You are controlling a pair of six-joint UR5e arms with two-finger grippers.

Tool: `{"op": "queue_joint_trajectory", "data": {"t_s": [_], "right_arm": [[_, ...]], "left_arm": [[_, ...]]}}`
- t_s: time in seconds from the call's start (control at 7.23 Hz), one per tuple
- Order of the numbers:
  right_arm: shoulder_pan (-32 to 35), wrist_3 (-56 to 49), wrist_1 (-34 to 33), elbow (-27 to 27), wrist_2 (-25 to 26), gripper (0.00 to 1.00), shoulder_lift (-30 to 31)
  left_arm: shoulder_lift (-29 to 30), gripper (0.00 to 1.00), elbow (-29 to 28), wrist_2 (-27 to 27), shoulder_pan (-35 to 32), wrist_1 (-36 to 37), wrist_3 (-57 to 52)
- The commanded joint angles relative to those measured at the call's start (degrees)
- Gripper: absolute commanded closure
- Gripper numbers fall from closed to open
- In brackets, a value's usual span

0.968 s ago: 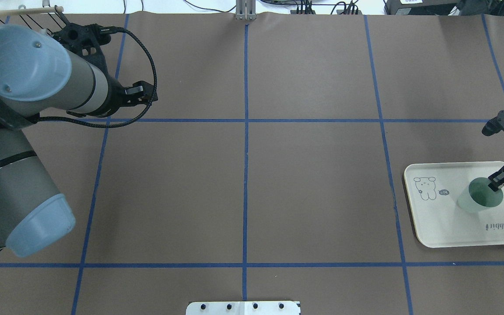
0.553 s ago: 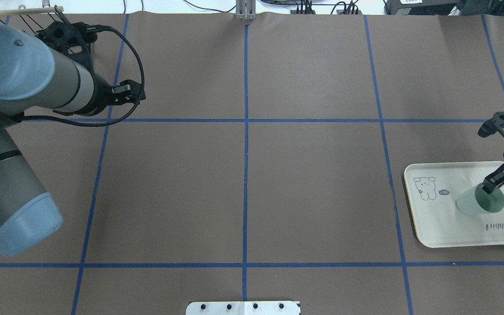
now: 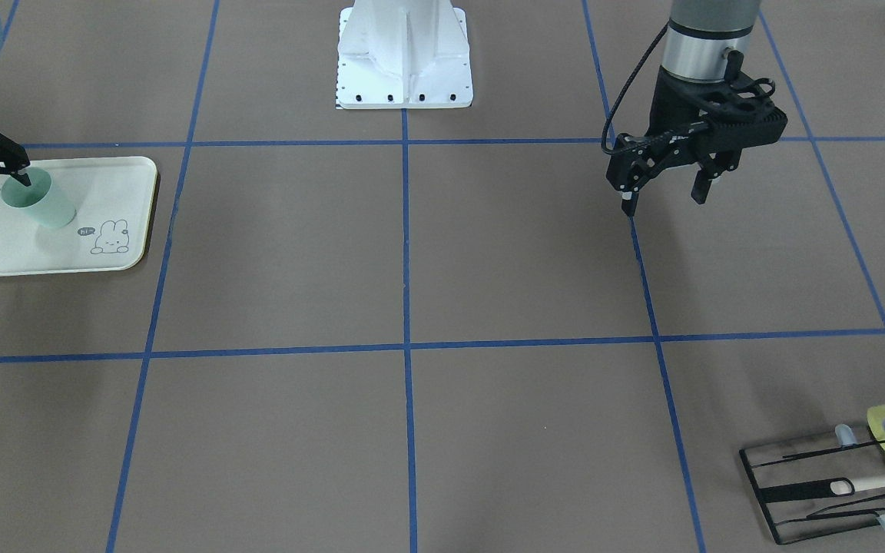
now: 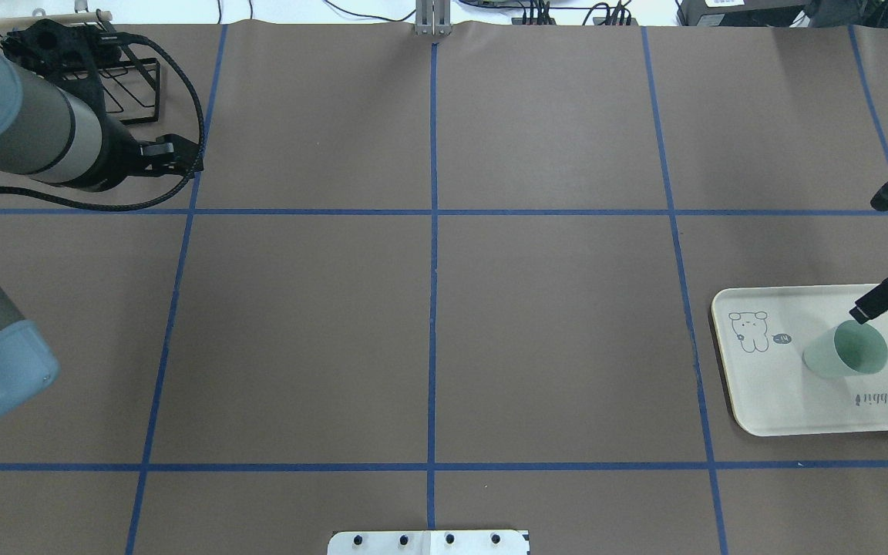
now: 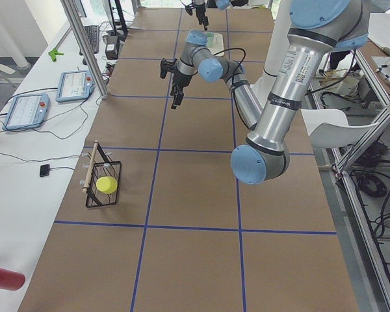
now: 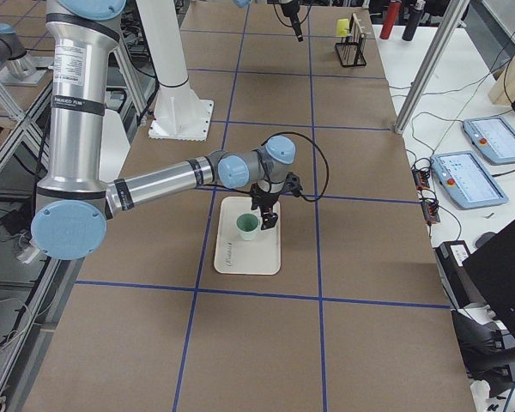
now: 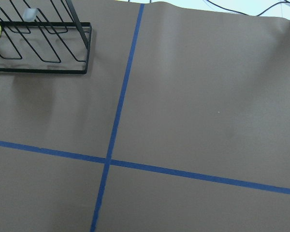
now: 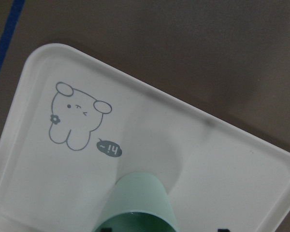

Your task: Left arm grabs green cup and hands to right arm on tray

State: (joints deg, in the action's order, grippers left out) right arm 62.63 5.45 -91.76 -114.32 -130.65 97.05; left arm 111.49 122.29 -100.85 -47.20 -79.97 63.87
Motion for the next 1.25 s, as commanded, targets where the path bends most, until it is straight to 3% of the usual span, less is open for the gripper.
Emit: {"op": "queue_joint_trajectory", "data": {"t_s": [0.0,0.28,0.55,0.83,1.11], "right_arm": [[6.2,0.0,0.3,-0.7,-4.0,0.0,-0.5],[10.2,0.1,0.4,0.1,-5.0,0.0,-2.4],[12.8,0.9,0.4,1.5,-6.5,0.0,-2.4],[16.4,1.0,0.5,1.4,-6.7,0.0,-3.2],[17.3,0.6,0.6,1.5,-6.3,0.0,-2.6]], "left_arm": [[-3.4,0.0,0.1,-3.9,-4.3,0.1,-8.0],[-8.3,0.0,0.2,-11.4,-12.3,-0.2,-21.3],[-15.2,0.0,2.0,-12.3,-18.9,-1.8,-34.9],[-18.9,0.0,-0.5,-18.4,-26.5,-2.5,-50.8],[-23.8,0.0,-3.6,-28.0,-31.9,-5.7,-56.6]]}}
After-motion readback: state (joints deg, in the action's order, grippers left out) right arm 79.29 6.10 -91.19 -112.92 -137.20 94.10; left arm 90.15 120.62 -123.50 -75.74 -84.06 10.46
